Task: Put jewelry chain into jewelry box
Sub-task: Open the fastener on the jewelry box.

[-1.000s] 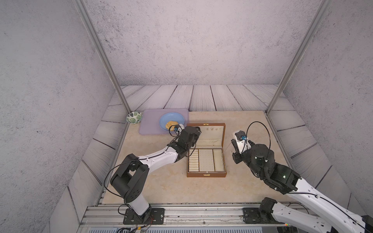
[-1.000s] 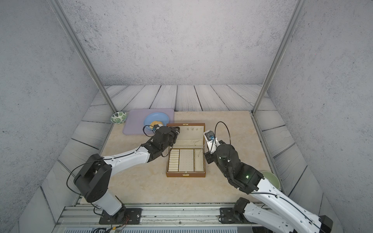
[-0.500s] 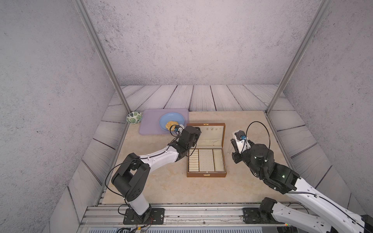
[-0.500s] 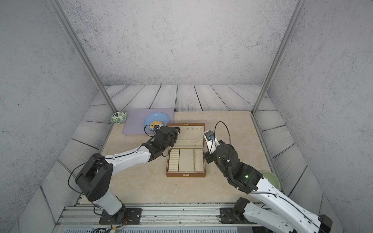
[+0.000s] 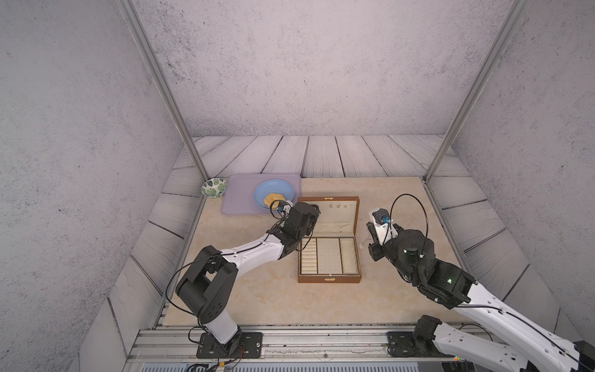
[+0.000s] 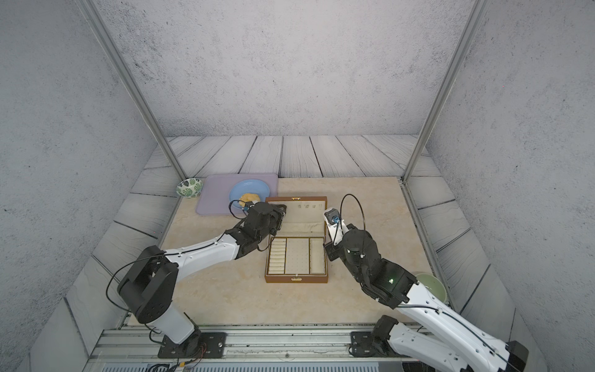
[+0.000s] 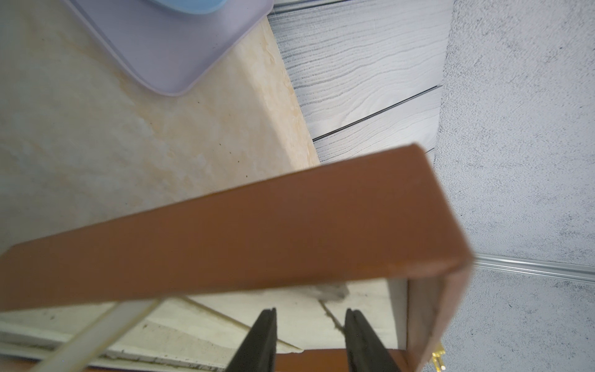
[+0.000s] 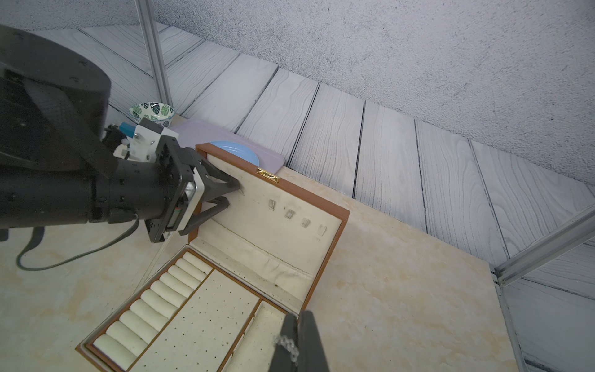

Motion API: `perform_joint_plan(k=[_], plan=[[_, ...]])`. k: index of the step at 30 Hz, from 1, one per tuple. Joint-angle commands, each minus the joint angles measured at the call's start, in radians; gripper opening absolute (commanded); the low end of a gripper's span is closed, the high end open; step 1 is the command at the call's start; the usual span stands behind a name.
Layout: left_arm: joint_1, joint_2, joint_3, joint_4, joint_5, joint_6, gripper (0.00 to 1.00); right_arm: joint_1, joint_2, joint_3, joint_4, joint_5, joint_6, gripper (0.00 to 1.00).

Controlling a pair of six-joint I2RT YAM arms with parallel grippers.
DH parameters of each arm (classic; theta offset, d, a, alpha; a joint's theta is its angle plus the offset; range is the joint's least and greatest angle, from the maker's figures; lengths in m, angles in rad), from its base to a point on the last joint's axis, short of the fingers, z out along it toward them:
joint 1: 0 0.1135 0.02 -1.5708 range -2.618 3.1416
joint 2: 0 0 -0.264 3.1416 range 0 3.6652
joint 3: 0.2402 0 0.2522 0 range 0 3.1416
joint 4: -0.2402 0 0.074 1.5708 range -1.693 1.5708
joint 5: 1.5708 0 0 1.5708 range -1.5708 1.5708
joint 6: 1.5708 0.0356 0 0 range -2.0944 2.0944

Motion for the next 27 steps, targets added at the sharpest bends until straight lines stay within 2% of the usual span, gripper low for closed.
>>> perform_joint_plan(k=[1,15,20,27], plan=[[-0.002,-0.014,-0.031,-0.057,0.009,-0.010,0.39,-0.003,-0.004,-0.010,0.013,-0.008,0.010,0.00],[-0.003,-0.059,-0.050,-0.061,-0.004,-0.009,0.40,-0.002,0.012,-0.003,0.016,-0.030,0.013,0.00],[0.012,-0.127,-0.003,-0.106,0.009,0.126,0.52,-0.002,0.031,0.014,0.012,-0.077,0.011,0.00],[0.104,-0.257,0.010,-0.236,0.144,0.444,0.55,-0.004,0.095,0.062,0.014,-0.123,-0.001,0.00]])
